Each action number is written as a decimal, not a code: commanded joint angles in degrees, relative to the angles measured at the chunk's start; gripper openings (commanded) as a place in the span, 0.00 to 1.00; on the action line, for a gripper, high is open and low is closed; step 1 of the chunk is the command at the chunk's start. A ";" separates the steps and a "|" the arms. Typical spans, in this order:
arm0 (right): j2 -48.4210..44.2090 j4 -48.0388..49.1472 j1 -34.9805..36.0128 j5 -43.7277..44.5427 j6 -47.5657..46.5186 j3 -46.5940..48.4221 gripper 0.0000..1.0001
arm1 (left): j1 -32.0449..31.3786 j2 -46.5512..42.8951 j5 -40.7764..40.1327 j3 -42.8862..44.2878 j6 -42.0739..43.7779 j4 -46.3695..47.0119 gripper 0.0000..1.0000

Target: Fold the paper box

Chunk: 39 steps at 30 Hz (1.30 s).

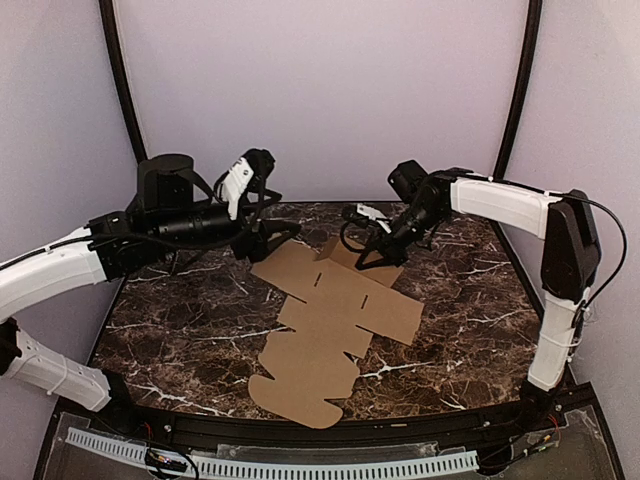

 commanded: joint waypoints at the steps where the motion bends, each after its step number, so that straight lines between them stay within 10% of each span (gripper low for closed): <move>1: -4.34 0.97 3.41 1.55 -8.75 -1.62 0.00 | 9.42 1.24 7.14 1.80 -1.17 -11.83 0.76; 15: -6.31 -0.45 6.77 2.89 -10.43 -2.77 0.00 | 10.39 20.95 23.07 18.56 6.98 -27.40 0.61; 39: -4.12 -2.18 7.85 -4.38 -8.87 0.88 0.00 | 8.57 27.39 30.33 19.29 2.55 -16.59 0.38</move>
